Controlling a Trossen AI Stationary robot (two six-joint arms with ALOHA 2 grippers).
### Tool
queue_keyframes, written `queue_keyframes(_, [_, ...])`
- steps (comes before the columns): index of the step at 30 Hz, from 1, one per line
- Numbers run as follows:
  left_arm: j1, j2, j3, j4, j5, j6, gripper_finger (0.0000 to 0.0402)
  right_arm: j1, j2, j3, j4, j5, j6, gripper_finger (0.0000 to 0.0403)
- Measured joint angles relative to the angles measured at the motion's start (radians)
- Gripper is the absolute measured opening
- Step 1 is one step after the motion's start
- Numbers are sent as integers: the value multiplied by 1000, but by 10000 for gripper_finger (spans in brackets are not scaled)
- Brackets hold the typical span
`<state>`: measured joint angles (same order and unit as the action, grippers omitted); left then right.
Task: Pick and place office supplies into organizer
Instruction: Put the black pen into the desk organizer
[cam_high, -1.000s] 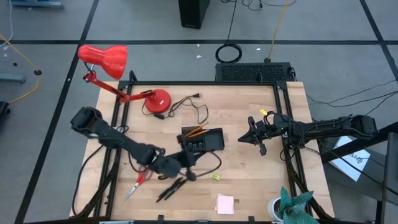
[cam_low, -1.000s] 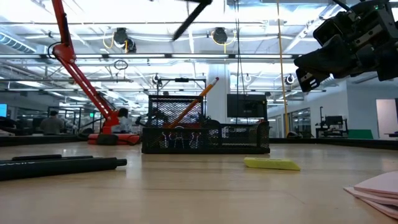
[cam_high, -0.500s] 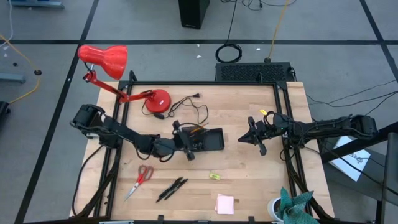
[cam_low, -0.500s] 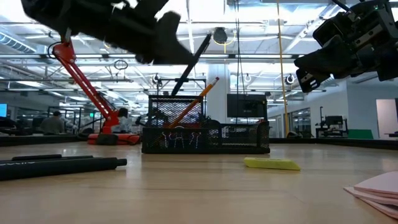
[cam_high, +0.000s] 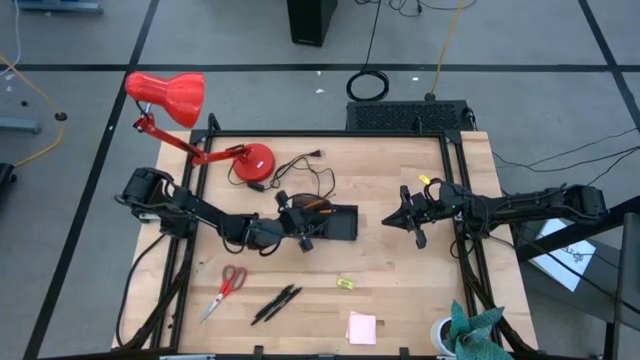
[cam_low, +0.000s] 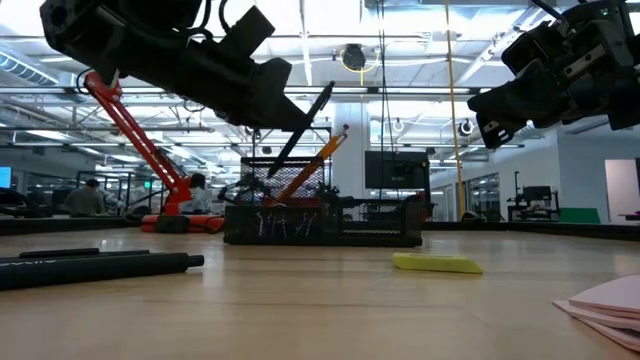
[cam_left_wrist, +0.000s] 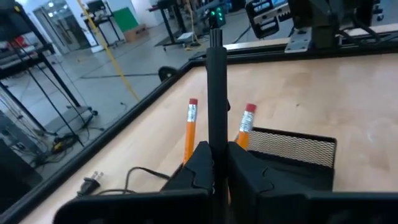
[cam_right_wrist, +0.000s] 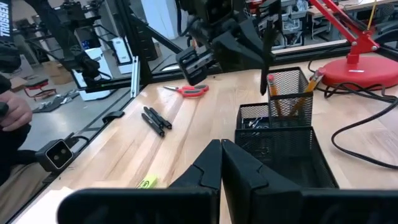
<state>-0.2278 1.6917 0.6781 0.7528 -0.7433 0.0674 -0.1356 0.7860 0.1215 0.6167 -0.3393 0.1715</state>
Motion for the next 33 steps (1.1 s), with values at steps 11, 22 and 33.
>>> queue_keyframes(11, [43, 0, 19, 46, -12, 89, 28, 0, 0, 0, 0, -1, 0, 4])
queue_keyframes(22, [75, 0, 29, 142, 54, 188, 30, 0, 0, 0, -3, -2, -1, 4])
queue_keyframes(33, [144, 0, 29, -46, 82, 7, 30, 0, 0, 0, -7, -2, -4, 4])
